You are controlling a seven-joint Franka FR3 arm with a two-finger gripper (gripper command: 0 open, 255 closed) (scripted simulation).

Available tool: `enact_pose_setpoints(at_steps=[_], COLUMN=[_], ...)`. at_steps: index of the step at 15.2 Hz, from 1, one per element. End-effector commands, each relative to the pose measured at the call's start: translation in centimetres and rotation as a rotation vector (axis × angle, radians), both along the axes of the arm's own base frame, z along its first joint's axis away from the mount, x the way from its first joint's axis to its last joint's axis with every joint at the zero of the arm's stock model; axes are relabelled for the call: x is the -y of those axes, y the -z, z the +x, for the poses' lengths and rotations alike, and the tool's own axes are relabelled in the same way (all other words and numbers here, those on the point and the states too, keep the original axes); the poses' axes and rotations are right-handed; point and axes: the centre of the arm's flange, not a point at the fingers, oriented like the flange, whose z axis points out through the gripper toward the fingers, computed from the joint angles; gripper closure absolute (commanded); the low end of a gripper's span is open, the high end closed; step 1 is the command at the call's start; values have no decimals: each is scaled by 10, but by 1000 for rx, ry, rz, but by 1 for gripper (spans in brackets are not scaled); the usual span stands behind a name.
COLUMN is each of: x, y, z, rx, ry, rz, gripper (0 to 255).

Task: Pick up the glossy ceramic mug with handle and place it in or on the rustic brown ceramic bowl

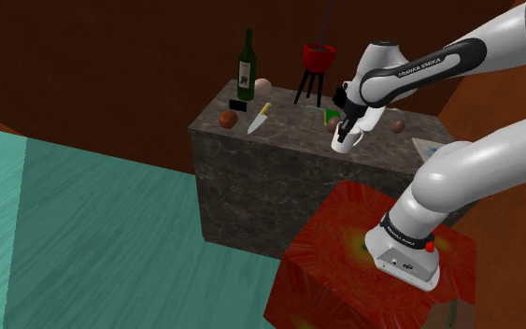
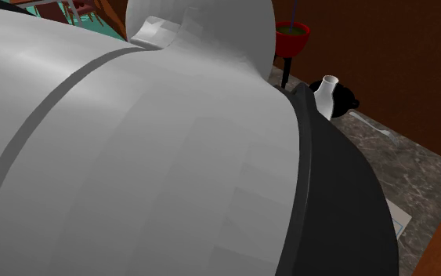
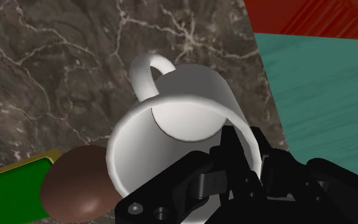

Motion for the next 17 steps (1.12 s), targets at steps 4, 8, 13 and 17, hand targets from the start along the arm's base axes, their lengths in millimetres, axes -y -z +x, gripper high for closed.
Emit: enact_pose_setpoints(at_steps=[4,8,13,17], x=[0,0,0,0], y=[-21,-42,-69,-90], z=[0,0,0,0], rx=[0,0,0,0], ry=[0,0,0,0], rz=[0,0,0,0], gripper=[255,255,255,255])
